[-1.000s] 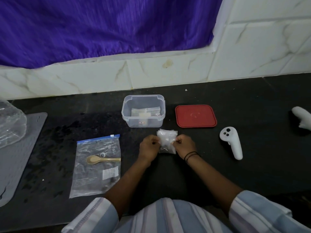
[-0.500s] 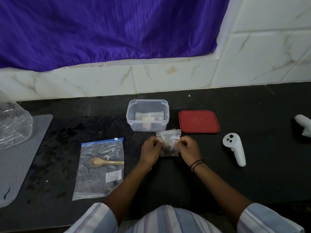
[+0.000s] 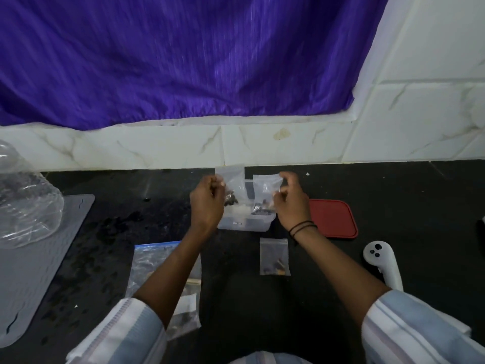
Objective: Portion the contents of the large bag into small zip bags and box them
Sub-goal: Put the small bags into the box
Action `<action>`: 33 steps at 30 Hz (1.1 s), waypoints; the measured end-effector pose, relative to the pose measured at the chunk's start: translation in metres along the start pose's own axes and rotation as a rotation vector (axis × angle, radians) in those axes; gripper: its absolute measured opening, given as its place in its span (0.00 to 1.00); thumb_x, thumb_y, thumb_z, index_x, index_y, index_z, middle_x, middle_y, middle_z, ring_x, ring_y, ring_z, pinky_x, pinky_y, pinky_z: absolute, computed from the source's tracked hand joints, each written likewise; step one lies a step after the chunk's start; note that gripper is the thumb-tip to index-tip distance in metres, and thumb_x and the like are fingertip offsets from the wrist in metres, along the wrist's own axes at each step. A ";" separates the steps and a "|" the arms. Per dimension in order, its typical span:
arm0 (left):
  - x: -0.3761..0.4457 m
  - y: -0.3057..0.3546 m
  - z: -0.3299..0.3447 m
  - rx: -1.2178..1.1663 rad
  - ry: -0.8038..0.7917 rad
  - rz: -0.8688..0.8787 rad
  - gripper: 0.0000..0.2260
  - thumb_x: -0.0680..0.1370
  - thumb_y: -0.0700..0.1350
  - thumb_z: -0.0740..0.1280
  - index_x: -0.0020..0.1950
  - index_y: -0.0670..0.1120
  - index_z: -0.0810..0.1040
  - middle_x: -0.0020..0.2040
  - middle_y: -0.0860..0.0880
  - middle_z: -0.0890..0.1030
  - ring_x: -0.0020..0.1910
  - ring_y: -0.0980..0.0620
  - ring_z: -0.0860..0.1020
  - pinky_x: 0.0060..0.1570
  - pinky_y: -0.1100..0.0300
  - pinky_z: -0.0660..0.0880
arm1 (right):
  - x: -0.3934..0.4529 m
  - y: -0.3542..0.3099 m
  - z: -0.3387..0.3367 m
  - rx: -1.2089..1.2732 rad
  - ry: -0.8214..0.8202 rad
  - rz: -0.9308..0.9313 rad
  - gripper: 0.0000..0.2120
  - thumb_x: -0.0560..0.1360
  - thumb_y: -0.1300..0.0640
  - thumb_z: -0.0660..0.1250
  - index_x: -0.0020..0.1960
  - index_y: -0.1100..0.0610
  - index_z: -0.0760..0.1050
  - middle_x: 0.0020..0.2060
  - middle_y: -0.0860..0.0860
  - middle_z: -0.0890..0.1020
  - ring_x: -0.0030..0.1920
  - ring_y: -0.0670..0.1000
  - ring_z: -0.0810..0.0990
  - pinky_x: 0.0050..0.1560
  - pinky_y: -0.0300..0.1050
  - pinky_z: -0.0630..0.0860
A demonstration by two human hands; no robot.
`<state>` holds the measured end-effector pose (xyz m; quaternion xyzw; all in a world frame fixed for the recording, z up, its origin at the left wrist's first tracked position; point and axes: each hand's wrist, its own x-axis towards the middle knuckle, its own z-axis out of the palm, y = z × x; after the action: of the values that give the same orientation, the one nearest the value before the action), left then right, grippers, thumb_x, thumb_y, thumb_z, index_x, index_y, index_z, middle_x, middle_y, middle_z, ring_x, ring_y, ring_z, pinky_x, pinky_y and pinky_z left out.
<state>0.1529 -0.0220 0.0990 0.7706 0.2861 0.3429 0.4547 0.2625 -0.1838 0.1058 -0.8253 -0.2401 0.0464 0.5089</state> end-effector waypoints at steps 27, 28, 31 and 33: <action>0.072 -0.032 0.070 1.162 -0.587 0.038 0.15 0.81 0.39 0.65 0.68 0.39 0.76 0.62 0.42 0.80 0.59 0.45 0.81 0.55 0.56 0.78 | 0.082 0.016 0.098 -1.006 -0.629 0.093 0.17 0.82 0.55 0.58 0.67 0.60 0.72 0.65 0.55 0.76 0.65 0.55 0.75 0.64 0.47 0.71; 0.071 -0.036 0.072 1.149 -0.639 0.053 0.15 0.81 0.40 0.65 0.68 0.39 0.76 0.63 0.42 0.80 0.61 0.45 0.80 0.58 0.55 0.77 | 0.080 0.017 0.097 -1.009 -0.632 0.091 0.17 0.81 0.55 0.59 0.67 0.61 0.72 0.64 0.55 0.77 0.64 0.55 0.75 0.64 0.47 0.70; 0.067 -0.046 0.075 1.184 -0.742 0.057 0.13 0.82 0.42 0.65 0.65 0.40 0.77 0.62 0.43 0.80 0.62 0.45 0.78 0.62 0.55 0.73 | 0.080 0.021 0.098 -1.000 -0.658 0.053 0.15 0.81 0.56 0.59 0.65 0.60 0.73 0.62 0.56 0.78 0.62 0.55 0.76 0.63 0.47 0.70; 0.068 -0.048 0.074 1.175 -0.752 0.079 0.12 0.81 0.41 0.65 0.63 0.40 0.79 0.62 0.42 0.80 0.62 0.44 0.78 0.62 0.55 0.73 | 0.081 0.016 0.095 -0.971 -0.666 0.045 0.14 0.81 0.57 0.60 0.64 0.60 0.73 0.62 0.56 0.78 0.62 0.55 0.76 0.63 0.47 0.70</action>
<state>0.2463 0.0120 0.0482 0.9651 0.2191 -0.1423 0.0176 0.3087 -0.0759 0.0597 -0.9097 -0.3631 0.1990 -0.0311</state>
